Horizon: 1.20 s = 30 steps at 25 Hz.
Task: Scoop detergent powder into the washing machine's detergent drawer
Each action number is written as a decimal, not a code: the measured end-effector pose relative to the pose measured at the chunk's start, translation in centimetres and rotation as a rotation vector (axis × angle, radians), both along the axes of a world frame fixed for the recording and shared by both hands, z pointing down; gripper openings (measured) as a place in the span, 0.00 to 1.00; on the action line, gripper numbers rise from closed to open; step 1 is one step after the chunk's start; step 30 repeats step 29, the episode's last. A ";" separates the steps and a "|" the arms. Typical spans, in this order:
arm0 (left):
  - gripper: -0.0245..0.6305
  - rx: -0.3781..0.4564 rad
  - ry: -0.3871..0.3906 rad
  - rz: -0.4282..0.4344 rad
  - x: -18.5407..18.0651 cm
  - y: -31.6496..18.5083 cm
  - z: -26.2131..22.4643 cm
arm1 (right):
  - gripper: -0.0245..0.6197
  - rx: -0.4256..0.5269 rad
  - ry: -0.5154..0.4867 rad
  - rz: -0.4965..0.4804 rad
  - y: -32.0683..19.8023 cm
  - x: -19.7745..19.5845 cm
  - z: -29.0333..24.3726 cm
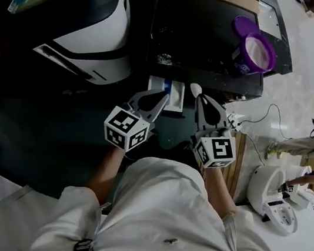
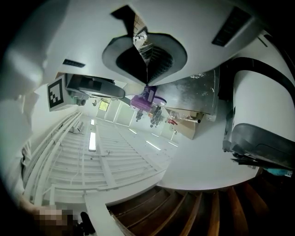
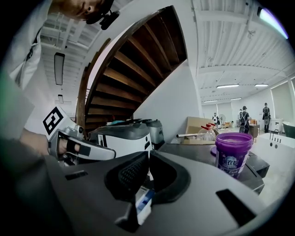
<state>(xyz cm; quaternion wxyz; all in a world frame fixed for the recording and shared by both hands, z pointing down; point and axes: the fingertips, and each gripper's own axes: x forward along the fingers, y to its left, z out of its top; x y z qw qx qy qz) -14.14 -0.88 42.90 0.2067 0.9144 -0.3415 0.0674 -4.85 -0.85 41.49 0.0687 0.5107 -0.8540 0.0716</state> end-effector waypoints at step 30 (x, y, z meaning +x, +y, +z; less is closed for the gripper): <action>0.07 -0.012 -0.011 -0.005 0.5 -0.4 0.3 | 0.05 -0.006 0.014 -0.039 0.4 -0.1 -0.4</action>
